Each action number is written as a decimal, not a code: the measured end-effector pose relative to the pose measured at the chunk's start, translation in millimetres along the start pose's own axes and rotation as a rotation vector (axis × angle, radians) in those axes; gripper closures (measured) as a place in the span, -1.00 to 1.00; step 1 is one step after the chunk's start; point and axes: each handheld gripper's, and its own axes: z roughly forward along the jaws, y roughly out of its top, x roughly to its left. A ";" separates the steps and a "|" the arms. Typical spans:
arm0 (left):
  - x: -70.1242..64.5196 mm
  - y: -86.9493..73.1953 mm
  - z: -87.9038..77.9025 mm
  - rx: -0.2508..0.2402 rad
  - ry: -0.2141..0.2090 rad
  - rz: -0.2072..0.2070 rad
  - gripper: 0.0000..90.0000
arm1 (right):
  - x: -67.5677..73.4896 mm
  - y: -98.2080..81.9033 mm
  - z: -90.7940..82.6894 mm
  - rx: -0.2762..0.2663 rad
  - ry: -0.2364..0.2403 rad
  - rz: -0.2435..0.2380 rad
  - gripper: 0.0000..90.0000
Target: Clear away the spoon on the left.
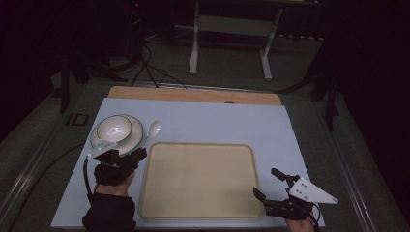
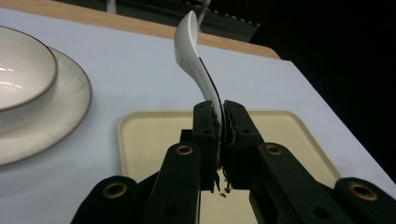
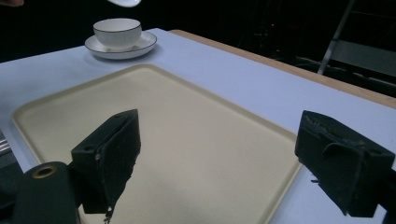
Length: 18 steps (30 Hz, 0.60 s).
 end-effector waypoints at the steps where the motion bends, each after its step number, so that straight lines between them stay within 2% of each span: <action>1: -1.2 -2.6 2.0 0.000 -0.007 -0.006 0.89 | 0.4 0.2 -0.2 -0.002 -0.003 -0.003 -0.69; 6: -10.6 -15.9 8.0 0.002 0.019 -0.006 0.89 | 0.9 0.3 -0.5 -0.004 -0.007 -0.003 -0.69; 13: -13.9 -28.4 8.6 -0.031 0.035 -0.046 0.89 | 1.8 0.5 0.2 -0.003 -0.005 -0.010 -0.69; 18: -21.9 -40.2 12.0 -0.009 0.026 -0.048 0.89 | 1.6 0.3 1.1 0.000 -0.001 -0.007 -0.69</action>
